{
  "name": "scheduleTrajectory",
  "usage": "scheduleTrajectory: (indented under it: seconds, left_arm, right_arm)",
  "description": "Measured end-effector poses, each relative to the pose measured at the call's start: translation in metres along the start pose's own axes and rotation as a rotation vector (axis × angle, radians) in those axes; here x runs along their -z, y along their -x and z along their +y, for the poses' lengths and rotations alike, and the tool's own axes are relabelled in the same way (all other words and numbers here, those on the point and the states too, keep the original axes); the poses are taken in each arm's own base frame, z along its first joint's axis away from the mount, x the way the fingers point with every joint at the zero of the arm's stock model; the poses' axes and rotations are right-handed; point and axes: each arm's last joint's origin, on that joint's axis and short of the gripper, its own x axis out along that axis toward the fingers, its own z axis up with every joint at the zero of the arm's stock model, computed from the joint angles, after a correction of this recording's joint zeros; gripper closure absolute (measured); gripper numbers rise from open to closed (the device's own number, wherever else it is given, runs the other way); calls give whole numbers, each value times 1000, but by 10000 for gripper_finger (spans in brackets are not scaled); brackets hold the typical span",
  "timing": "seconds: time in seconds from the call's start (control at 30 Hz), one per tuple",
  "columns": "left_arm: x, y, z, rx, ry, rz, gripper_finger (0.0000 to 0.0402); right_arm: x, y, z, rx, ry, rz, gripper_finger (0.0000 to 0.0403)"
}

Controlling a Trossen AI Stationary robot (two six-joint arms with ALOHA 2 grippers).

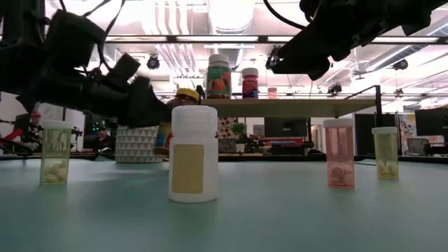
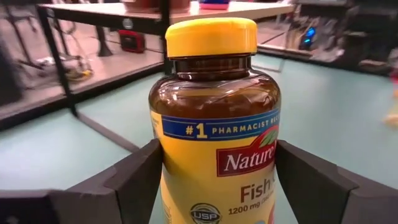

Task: Pick and place medicine bottles onto shelf by color
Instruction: Put the large yellow medicine bottle on the shelf

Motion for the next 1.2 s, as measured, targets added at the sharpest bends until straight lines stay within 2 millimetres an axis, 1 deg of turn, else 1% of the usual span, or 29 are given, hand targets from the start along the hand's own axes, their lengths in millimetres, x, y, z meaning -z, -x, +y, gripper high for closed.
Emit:
scheduleTrajectory:
  seconds: [0.17, 0.3, 0.4, 0.63, 0.73, 0.87, 0.97, 1.07, 1.2]
  left_arm:
    - [6, 7, -14, 39, 65, 55, 131]
    - [9, 8, -31, 80, 3, 96, 131]
    - [9, 5, -41, 113, -19, 99, 131]
    - [12, 1, -51, 124, -28, 101, 131]
    - [14, 1, -53, 130, -30, 103, 131]
    - [14, 1, -55, 134, -30, 104, 131]
    - [14, 1, -54, 136, -30, 105, 131]
    - [14, 1, -54, 136, -32, 106, 131]
    - [15, 1, -54, 136, -34, 108, 131]
  right_arm:
    - [0, 0, 0, 0, 3, -2, 165]
    - [0, 0, 0, -1, 14, -6, 165]
    - [-1, -5, 1, -6, 19, -40, 165]
    - [8, -36, 4, -7, 57, -115, 147]
    - [4, -49, 5, 54, 77, -139, 138]
    - [-8, -65, 6, 147, 110, -158, 136]
    - [-15, -76, 6, 156, 124, -166, 141]
    - [-23, -84, 5, 179, 100, -187, 149]
    - [-28, -97, 1, 233, 85, -191, 157]
